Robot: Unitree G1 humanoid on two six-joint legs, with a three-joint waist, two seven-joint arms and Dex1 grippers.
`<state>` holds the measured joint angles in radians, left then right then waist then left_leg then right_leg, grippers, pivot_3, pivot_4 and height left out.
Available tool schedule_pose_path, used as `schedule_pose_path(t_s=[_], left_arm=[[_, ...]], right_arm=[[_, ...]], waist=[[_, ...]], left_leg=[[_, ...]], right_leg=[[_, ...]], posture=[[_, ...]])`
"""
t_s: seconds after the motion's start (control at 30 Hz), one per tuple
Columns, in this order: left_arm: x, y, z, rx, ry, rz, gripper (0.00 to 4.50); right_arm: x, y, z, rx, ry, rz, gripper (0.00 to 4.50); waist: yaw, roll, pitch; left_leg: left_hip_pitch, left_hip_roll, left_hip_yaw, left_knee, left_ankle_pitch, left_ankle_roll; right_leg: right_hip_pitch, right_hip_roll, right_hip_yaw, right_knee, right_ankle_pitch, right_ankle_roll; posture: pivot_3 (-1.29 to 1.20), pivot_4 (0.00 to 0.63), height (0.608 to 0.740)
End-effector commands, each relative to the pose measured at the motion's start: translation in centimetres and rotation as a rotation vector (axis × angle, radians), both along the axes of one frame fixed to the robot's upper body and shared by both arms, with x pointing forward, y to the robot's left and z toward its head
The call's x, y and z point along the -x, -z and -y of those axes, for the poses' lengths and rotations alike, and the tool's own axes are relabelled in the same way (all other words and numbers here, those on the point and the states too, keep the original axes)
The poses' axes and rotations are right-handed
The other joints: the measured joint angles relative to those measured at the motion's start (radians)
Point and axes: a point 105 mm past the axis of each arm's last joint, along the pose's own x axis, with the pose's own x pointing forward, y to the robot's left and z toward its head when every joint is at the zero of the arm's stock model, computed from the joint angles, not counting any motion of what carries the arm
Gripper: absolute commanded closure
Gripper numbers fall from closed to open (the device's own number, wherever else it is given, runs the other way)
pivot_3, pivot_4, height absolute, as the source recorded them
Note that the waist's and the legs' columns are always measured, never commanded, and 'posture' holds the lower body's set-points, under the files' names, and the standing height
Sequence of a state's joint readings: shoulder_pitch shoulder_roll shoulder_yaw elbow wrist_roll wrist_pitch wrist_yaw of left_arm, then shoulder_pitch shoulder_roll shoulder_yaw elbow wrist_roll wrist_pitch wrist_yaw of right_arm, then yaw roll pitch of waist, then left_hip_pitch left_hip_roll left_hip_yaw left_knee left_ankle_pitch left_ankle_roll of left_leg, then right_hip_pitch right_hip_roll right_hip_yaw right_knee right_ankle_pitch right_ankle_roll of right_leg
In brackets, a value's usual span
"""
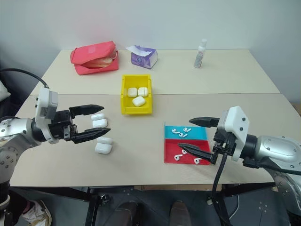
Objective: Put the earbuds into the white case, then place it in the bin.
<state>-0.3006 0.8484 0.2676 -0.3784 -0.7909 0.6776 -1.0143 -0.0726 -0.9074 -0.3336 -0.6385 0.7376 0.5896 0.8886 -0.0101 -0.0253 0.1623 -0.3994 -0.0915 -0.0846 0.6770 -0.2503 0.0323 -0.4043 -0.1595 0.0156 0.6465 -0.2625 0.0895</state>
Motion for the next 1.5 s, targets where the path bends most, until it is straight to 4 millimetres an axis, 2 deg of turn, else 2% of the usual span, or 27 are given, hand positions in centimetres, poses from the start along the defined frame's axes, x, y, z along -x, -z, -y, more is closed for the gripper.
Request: schedule_pose_path(t_s=[0.03, 0.2, 0.37, 0.43, 0.57, 0.73, 0.87, 0.93, 1.13, 1.37, 1.5], left_arm=[[0.2, -1.1, -0.3, -0.001, -0.005, 0.040, 0.00], [0.6, -0.8, -1.1, -0.077, -0.020, 0.032, 0.00], [-0.5, -0.1, -1.6, -0.230, -0.206, 0.117, 0.00], [-0.6, 0.3, -1.5, -0.308, -0.270, 0.220, 0.00], [-0.8, 1.9, -1.6, -0.362, -0.337, 0.153, 0.00], [-1.5, 3.0, -3.1, -0.492, -0.472, -0.138, 0.00], [-2.1, 2.8, -3.9, -0.516, -0.601, -0.342, 0.00], [-2.1, 3.1, -3.8, -0.533, -0.598, -0.438, 0.00], [-1.1, 3.6, -3.9, -0.618, -0.509, -0.634, 0.00], [0.1, 5.0, -3.9, -0.715, -0.506, -0.757, 0.00], [0.1, 5.8, -3.7, -0.736, -0.526, -0.801, 0.00]], right_arm=[[0.1, -0.8, -0.1, 0.011, -0.004, 0.038, 0.04], [-0.2, -0.2, -0.1, 0.033, 0.008, 0.034, 0.04], [-0.5, -0.2, -0.2, 0.020, 0.003, 0.026, 0.04], [-0.6, -0.2, -0.3, 0.020, -0.004, 0.018, 0.04], [-0.7, -0.1, -0.8, 0.014, -0.011, 0.023, 0.04], [-0.5, 0.3, -1.1, -0.002, -0.005, 0.014, 0.04], [-0.4, 0.8, -1.5, -0.014, 0.001, 0.008, 0.04], [-0.4, 1.0, -1.9, -0.025, -0.002, 0.009, 0.04], [-0.5, 1.5, -2.8, -0.055, -0.003, 0.013, 0.04], [-0.5, 1.9, -3.6, -0.084, 0.000, 0.014, 0.04], [-0.6, 2.0, -3.8, -0.092, 0.004, 0.015, 0.04]], waist=[[0.000, 0.000, 0.000], [-0.002, 0.000, 0.000], [0.000, 0.000, 0.000], [0.000, 0.000, 0.000], [0.002, 0.000, 0.000], [0.006, -0.001, 0.001], [0.008, -0.001, 0.001], [0.006, -0.001, 0.001], [-0.007, -0.002, 0.001], [-0.002, -0.002, 0.001], [-0.002, -0.002, 0.001]], left_leg=[[0.000, 0.000, 0.000, 0.000, 0.000, 0.000], [0.000, 0.000, 0.000, 0.000, 0.000, 0.000], [0.000, 0.000, 0.000, 0.000, 0.000, 0.000], [0.000, 0.000, 0.000, -0.001, 0.000, 0.000], [0.000, 0.000, 0.001, -0.001, -0.001, 0.000], [-0.001, 0.000, 0.000, -0.001, -0.001, 0.000], [0.000, 0.000, 0.001, 0.000, -0.001, 0.001], [0.000, 0.000, 0.001, 0.000, -0.001, 0.001], [-0.001, 0.003, 0.001, 0.000, 0.002, -0.007], [-0.001, 0.003, 0.001, 0.000, 0.002, -0.007], [0.000, 0.002, 0.001, 0.000, 0.001, -0.006]], right_leg=[[0.000, 0.000, 0.000, 0.000, 0.000, 0.000], [0.000, 0.000, 0.000, 0.000, 0.000, 0.000], [0.000, 0.000, 0.000, 0.000, 0.000, 0.000], [0.000, 0.000, 0.000, -0.001, 0.000, 0.000], [-0.001, 0.000, 0.001, -0.001, 0.000, 0.000], [-0.001, 0.001, 0.000, 0.001, 0.000, 0.000], [0.000, 0.001, 0.000, 0.001, 0.000, 0.000], [0.000, 0.002, 0.000, 0.002, 0.000, 0.000], [-0.002, 0.004, 0.002, 0.003, 0.000, 0.000], [-0.002, 0.004, 0.004, 0.002, 0.000, 0.000], [-0.002, 0.004, 0.004, 0.002, 0.000, 0.000]], posture=[[0.00, 0.150, 0.740], [0.00, 0.150, 0.740], [0.00, 0.150, 0.740], [0.00, 0.150, 0.740], [0.00, 0.150, 0.740], [0.00, 0.150, 0.740], [0.00, 0.150, 0.740], [0.00, 0.150, 0.740], [0.00, 0.150, 0.740], [0.00, 0.150, 0.740], [0.00, 0.150, 0.740]])
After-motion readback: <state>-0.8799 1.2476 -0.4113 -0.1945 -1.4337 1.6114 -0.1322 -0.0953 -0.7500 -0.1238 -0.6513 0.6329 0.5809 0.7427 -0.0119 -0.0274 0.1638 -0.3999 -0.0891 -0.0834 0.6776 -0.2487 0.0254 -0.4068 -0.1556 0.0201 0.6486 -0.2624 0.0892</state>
